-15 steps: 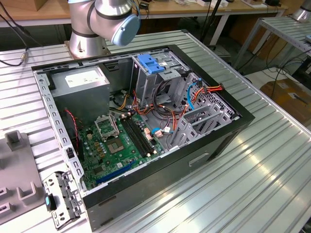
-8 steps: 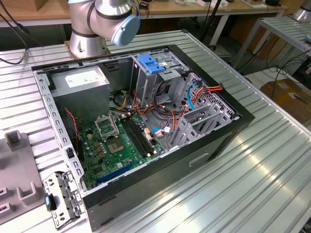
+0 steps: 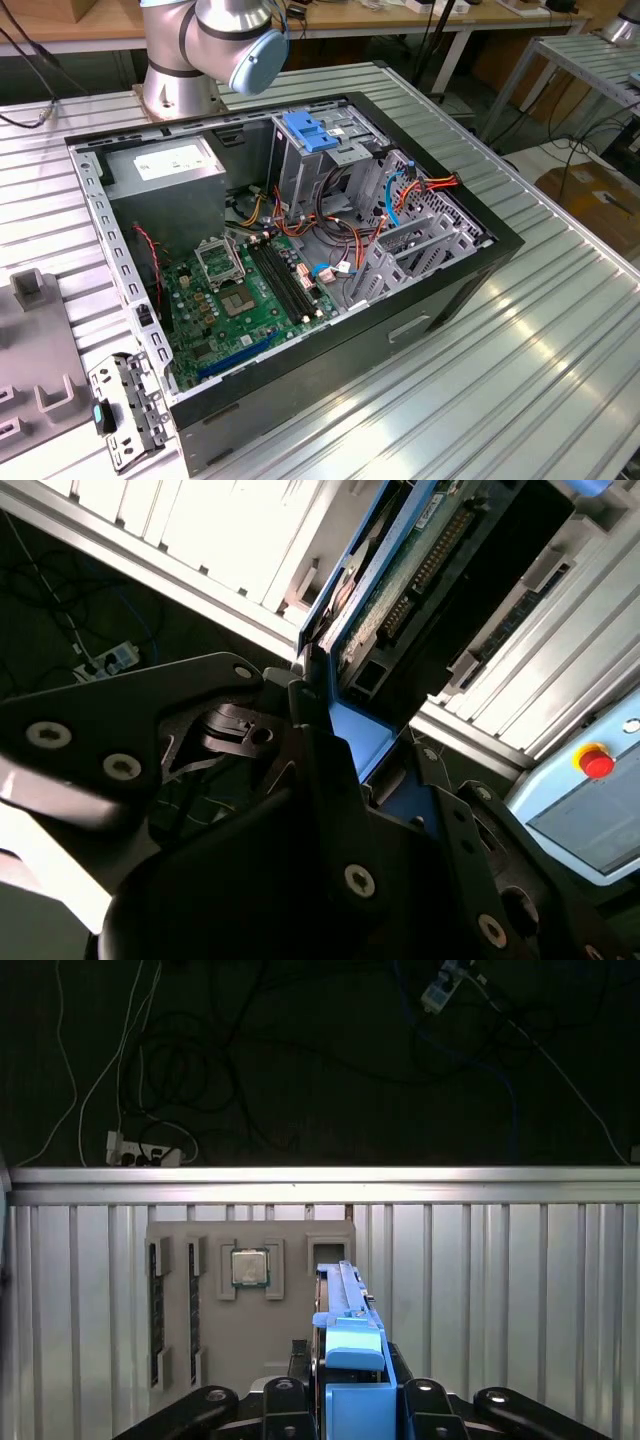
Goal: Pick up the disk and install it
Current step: 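Pick up the disk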
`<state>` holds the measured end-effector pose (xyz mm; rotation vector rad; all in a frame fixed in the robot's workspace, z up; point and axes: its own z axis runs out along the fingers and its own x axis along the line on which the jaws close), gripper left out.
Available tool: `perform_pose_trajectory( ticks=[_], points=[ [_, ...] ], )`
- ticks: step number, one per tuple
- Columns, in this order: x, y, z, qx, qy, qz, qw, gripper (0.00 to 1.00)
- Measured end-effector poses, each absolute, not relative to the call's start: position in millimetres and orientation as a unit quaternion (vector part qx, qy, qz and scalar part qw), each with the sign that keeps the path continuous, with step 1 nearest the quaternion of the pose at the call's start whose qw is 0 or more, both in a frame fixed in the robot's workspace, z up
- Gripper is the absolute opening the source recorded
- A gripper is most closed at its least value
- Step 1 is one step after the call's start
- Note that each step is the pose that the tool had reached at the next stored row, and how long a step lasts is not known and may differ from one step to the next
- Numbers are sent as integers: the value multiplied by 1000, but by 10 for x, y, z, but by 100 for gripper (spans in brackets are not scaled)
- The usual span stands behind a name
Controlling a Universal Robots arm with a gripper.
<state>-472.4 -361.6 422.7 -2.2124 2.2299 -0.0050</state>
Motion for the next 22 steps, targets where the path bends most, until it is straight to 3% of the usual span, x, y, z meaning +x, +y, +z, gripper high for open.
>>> perform_pose_trajectory(
  ticks=[22],
  points=[
    [-4724,-3616,4482,-704,710,-1,0,37]
  ],
)
